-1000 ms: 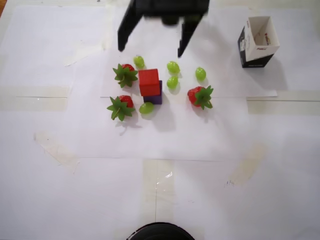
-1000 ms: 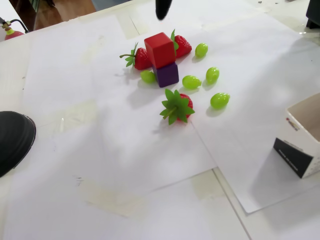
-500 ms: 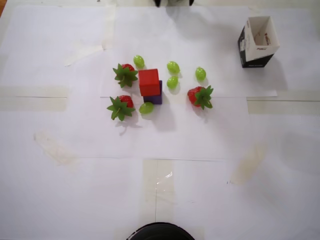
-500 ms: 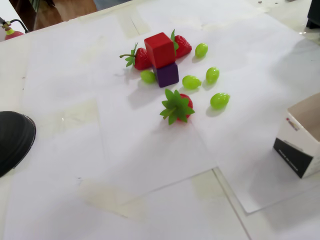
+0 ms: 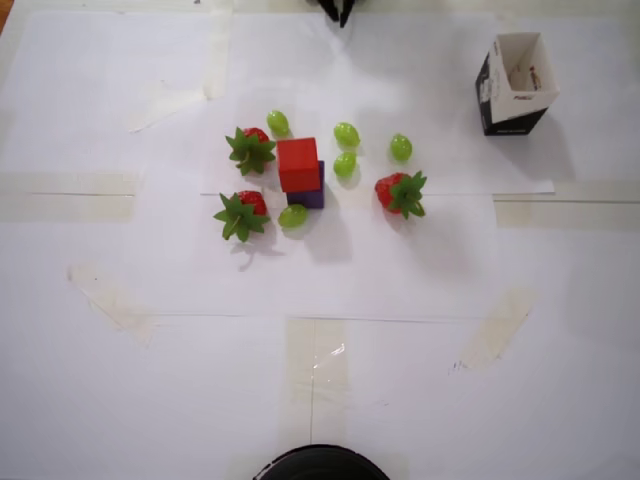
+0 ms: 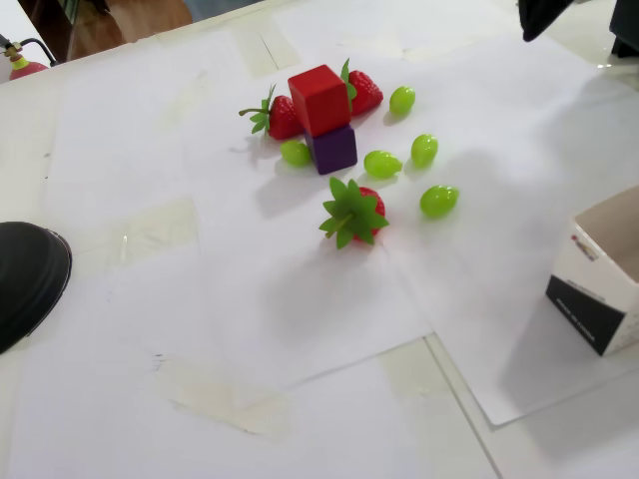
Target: Put the red cube on top of the purple cube
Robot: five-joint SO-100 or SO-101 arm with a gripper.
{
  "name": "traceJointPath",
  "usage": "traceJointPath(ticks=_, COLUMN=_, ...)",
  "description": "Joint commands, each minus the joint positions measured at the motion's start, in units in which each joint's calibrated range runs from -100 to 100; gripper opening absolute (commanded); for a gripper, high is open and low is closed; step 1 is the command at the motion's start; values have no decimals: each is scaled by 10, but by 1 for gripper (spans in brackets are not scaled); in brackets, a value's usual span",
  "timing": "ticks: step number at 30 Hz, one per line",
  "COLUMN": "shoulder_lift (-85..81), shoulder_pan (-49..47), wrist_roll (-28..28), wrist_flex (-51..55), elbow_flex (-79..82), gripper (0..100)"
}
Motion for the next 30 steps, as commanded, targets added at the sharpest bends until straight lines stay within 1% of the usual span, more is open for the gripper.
traceJointPath(ticks=1, shoulder_lift=-102, shoulder_pan=7, wrist_roll=0, wrist_flex=0, elbow_flex=54, gripper=0)
traceJointPath(ticks=3, shoulder_lift=-141, shoulder_pan=12, wrist_roll=-2, wrist_flex=9, elbow_flex=72, gripper=0)
traceJointPath(ticks=5, shoulder_lift=-141, shoulder_pan=17, wrist_roll=-4, wrist_flex=12, elbow_flex=73, gripper=0)
traceJointPath(ticks=12, shoulder_lift=-142, shoulder_pan=2, wrist_roll=-12, wrist_flex=-32, elbow_flex=117, gripper=0)
traceJointPath(ticks=20, shoulder_lift=-142, shoulder_pan=4, wrist_roll=-13, wrist_flex=-38, elbow_flex=119, gripper=0)
traceJointPath(ticks=30, shoulder_lift=-142, shoulder_pan=6, wrist_roll=-15, wrist_flex=8, elbow_flex=97, gripper=0)
